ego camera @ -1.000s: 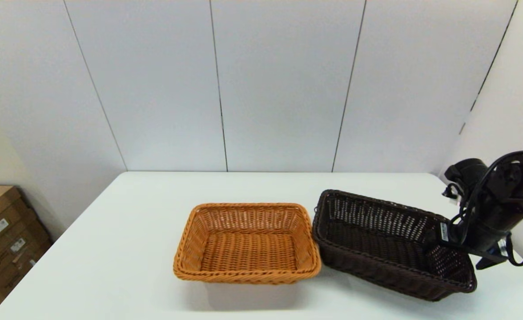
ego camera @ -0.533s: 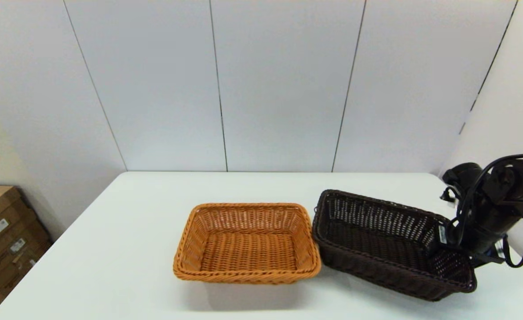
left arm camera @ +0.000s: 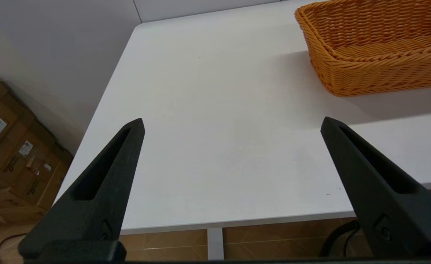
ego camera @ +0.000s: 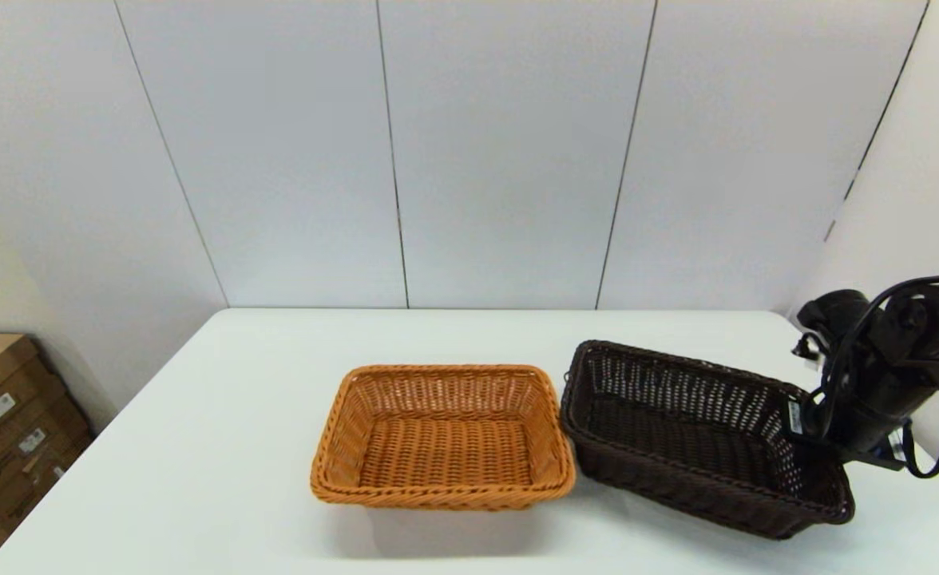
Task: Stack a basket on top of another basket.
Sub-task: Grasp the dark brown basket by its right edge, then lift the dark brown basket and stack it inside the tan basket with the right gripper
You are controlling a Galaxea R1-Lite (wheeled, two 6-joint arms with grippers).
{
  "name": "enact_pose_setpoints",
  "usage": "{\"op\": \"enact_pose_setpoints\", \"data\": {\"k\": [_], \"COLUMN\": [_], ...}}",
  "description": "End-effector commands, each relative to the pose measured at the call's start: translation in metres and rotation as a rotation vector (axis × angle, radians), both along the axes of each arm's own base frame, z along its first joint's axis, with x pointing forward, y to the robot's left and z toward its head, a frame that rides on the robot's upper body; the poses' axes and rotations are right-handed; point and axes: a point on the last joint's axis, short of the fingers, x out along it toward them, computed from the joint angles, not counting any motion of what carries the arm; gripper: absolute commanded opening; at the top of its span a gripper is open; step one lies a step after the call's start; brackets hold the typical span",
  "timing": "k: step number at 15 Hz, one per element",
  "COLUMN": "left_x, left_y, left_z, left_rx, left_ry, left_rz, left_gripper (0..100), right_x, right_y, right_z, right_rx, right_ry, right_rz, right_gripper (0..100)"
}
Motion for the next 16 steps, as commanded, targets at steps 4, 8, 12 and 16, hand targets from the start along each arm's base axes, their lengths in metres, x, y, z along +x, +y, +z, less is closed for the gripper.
{"op": "enact_pose_setpoints", "data": {"k": [4,8,12,16], "left_x": [0.0,0.0,0.0,0.0], "left_y": [0.0,0.0,0.0,0.0], "left_z": [0.0,0.0,0.0,0.0], "left_rx": [0.001,0.001,0.001,0.001], "left_ry": [0.002,0.002,0.002,0.002], "left_rz": [0.0,0.0,0.0,0.0], "left_gripper": [100,100,100,100], "right_x": [0.004,-0.004,-0.016,-0.029], "right_y": [-0.019,-0.037,-0.043,-0.038], "right_z": [0.025,0.073,0.098,0.12], "right_rx": [-0.008,0.012,0.023,0.132], "right_ry": [-0.102,-0.275,-0.359,-0.393], "right_rz": [-0.069,-0.107,-0.118,-0.054], "right_gripper": [0,0,0,0]}}
